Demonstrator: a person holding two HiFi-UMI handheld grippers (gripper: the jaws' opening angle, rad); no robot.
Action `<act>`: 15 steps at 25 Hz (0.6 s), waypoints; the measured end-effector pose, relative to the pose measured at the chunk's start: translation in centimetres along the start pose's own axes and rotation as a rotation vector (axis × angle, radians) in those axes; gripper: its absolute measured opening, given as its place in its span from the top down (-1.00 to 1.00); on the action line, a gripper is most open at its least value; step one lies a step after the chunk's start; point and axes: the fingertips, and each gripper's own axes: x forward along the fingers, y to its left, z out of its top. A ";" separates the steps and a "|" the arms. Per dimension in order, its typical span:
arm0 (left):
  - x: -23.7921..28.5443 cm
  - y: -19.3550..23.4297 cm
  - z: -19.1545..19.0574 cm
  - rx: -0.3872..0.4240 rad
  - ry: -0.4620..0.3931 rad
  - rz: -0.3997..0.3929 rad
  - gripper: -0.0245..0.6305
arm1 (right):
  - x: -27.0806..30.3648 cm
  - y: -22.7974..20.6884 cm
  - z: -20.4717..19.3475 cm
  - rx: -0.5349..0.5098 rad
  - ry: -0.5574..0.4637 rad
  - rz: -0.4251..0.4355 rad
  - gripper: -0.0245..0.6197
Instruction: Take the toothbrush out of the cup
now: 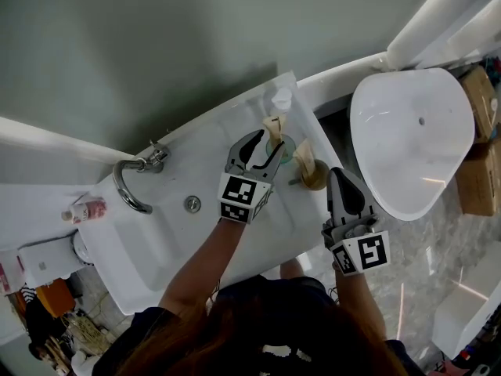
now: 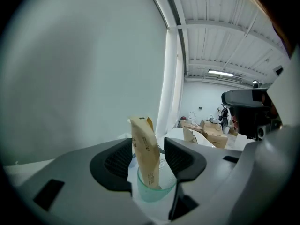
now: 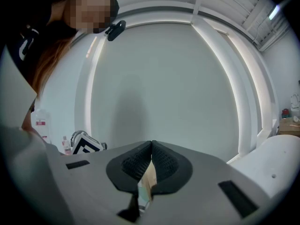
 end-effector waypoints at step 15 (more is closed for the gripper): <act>2.4 0.7 0.9 0.015 -0.039 0.059 0.68 | -0.8 -2.7 -0.4 0.009 -0.001 -0.040 0.88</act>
